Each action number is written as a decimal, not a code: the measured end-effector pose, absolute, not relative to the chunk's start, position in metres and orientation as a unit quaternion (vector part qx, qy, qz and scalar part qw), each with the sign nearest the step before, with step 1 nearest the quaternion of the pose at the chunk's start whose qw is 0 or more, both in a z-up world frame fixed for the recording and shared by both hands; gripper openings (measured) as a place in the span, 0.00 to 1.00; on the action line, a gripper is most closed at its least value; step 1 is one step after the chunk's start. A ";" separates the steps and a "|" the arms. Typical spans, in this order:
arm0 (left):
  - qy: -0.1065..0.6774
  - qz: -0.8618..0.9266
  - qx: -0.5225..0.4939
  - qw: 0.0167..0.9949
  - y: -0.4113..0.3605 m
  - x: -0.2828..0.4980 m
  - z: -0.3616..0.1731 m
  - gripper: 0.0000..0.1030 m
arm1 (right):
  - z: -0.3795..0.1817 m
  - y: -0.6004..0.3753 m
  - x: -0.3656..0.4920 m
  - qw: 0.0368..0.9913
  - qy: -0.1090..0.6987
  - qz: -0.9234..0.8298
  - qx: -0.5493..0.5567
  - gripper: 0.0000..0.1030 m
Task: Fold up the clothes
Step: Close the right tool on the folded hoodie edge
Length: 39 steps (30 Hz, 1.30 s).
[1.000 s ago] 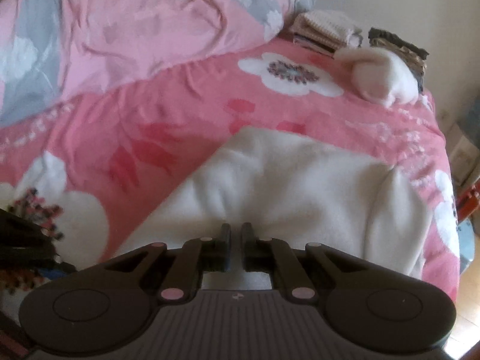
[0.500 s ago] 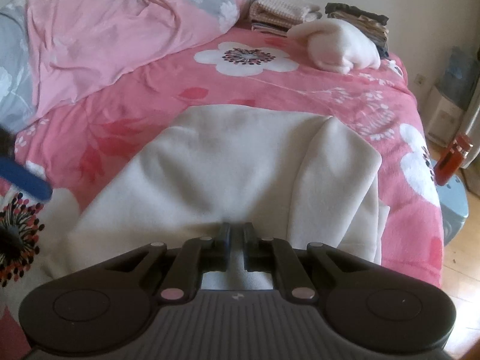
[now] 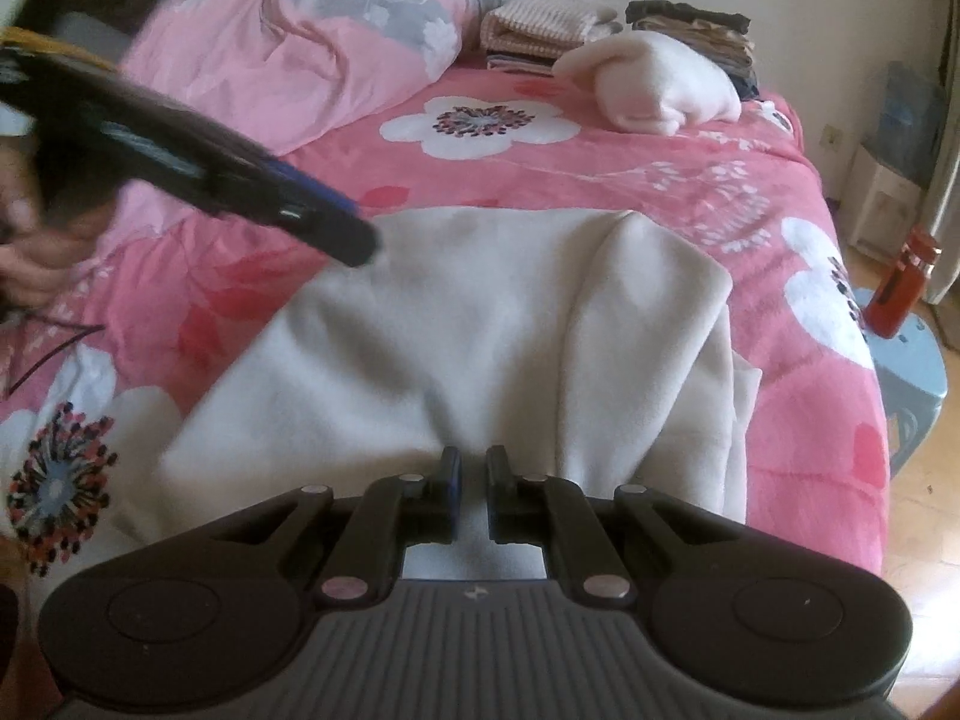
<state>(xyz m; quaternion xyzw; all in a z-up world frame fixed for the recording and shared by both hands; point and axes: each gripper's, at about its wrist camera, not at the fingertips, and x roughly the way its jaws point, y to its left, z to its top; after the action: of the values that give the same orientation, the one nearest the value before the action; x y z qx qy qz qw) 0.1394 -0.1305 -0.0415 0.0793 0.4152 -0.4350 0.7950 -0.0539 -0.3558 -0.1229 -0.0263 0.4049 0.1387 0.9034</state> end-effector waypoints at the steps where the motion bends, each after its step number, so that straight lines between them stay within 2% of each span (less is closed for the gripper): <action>1: 0.418 -0.437 0.087 0.792 -0.136 0.143 -0.046 0.47 | -0.120 -0.359 -0.054 0.904 0.403 0.138 -0.022 0.08; 6: 0.415 -0.434 0.093 0.794 -0.143 0.140 -0.078 0.49 | -0.107 -0.397 -0.049 0.918 0.383 0.095 0.032 0.08; 10: 0.405 -0.442 0.088 0.796 -0.137 0.135 -0.068 0.49 | -0.103 -0.441 -0.044 0.921 0.376 0.052 0.088 0.11; 12: 0.396 -0.446 0.082 0.798 -0.140 0.139 -0.062 0.49 | -0.108 -0.466 -0.041 0.911 0.382 0.038 0.150 0.18; 15: 0.377 -0.457 0.078 0.802 -0.146 0.148 -0.055 0.49 | -0.122 -0.494 -0.037 0.888 0.387 0.036 0.248 0.18; 17: 0.375 -0.456 0.078 0.803 -0.154 0.157 -0.058 0.49 | -0.130 -0.496 -0.035 0.877 0.392 0.047 0.274 0.19; 19: 0.379 -0.454 0.070 0.804 -0.158 0.167 -0.063 0.49 | -0.136 -0.492 -0.036 0.871 0.403 0.058 0.275 0.21; 21: 0.383 -0.453 0.060 0.803 -0.161 0.174 -0.066 0.49 | -0.136 -0.484 -0.038 0.868 0.415 0.073 0.261 0.33; 23: 0.389 -0.455 0.053 0.799 -0.163 0.178 -0.070 0.49 | -0.135 -0.478 -0.040 0.869 0.420 0.087 0.247 0.35; 39: 0.394 -0.457 0.018 0.797 -0.157 0.179 -0.083 0.49 | -0.139 -0.499 -0.021 0.833 0.411 0.164 0.333 0.38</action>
<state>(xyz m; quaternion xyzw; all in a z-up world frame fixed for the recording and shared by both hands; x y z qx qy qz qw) 0.1793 -0.1566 -0.0825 0.0182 0.3939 -0.4573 0.7971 -0.0211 -0.4987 -0.1391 0.3329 0.4113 0.1637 0.8326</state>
